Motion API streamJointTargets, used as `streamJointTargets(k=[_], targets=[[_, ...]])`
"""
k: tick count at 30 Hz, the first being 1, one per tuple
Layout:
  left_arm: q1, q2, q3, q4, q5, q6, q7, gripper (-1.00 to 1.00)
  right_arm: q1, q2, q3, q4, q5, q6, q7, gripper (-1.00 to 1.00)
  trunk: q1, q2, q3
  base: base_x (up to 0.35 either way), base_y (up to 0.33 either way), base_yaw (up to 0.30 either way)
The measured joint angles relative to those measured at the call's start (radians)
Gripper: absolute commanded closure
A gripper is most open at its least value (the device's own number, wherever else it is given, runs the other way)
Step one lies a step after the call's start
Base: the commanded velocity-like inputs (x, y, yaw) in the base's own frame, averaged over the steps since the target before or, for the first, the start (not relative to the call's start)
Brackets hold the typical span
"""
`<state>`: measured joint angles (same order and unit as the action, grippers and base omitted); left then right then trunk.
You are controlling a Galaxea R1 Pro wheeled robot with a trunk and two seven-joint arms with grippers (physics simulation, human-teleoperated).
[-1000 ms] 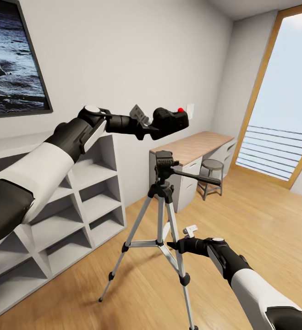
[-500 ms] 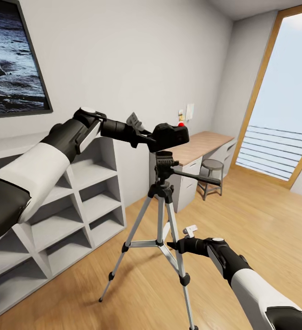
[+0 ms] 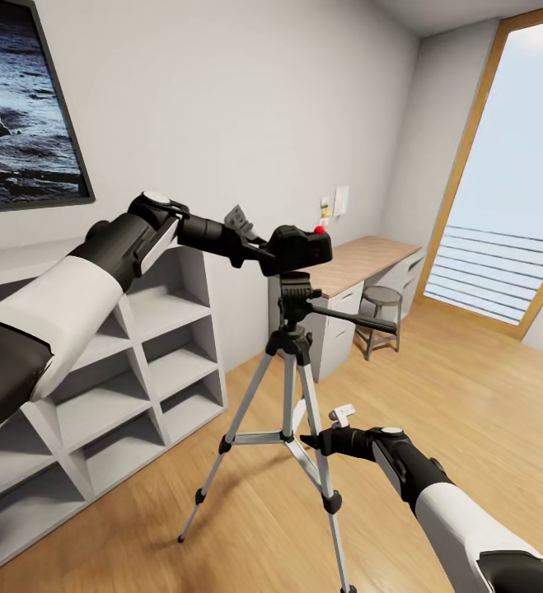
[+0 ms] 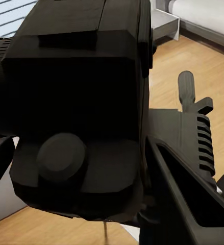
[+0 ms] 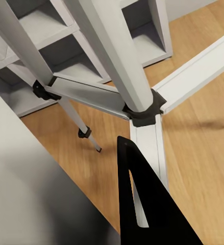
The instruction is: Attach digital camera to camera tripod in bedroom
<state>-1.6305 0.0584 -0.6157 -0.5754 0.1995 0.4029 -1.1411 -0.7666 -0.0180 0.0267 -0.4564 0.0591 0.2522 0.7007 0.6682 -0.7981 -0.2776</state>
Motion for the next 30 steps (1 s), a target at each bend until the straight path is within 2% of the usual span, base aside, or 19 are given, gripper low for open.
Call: streamJointTargets(k=[10,24,30], targets=[[0.0,0.003,0.001,-0.002,-0.002,0.011,-0.004,1.0,0.0,0.001,-0.001,-0.001,0.002,0.002,-0.001,1.0,0.0,0.0,0.0,0.0,0.0,0.0],[0.0,-0.009,0.0,-0.004,-0.002,0.03,-0.003,1.0,0.0,0.001,0.0,-0.001,0.001,0.001,-0.001,1.0,0.0,0.0,0.0,0.0,0.0,0.0],[0.0,-0.007,-0.001,-0.005,-0.004,0.028,-0.013,1.0,0.0,0.0,-0.001,-0.001,0.002,0.001,-0.001,1.0,0.0,0.0,0.0,0.0,0.0,0.0]])
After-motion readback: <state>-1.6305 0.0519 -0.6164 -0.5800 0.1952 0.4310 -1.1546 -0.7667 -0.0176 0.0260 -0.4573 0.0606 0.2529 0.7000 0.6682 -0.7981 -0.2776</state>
